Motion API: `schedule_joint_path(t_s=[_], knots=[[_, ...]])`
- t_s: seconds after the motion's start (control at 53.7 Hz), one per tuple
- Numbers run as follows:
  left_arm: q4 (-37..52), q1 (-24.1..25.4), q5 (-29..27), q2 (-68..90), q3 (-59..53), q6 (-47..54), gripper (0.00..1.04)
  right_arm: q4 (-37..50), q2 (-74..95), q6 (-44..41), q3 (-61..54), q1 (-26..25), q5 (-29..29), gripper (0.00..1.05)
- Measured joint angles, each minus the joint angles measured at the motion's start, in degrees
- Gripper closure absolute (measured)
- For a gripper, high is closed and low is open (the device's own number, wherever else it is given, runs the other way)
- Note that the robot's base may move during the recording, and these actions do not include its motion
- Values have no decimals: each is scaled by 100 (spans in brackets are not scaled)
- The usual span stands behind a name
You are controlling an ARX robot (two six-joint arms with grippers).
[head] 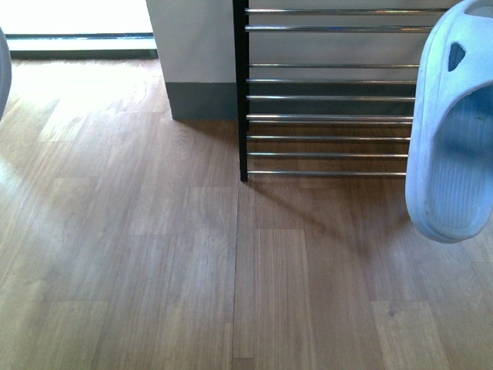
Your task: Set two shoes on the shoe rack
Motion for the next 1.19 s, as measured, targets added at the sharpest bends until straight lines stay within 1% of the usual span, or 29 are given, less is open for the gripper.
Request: schedule_joint_path(t_s=[0.186,1.191], knots=[[0,28,-55,0,0,0,103,0,0,0,0,48,-70,103],[0,22,-28,-4,-2,-2,103,-2,2,0,-7,26,-20,103]])
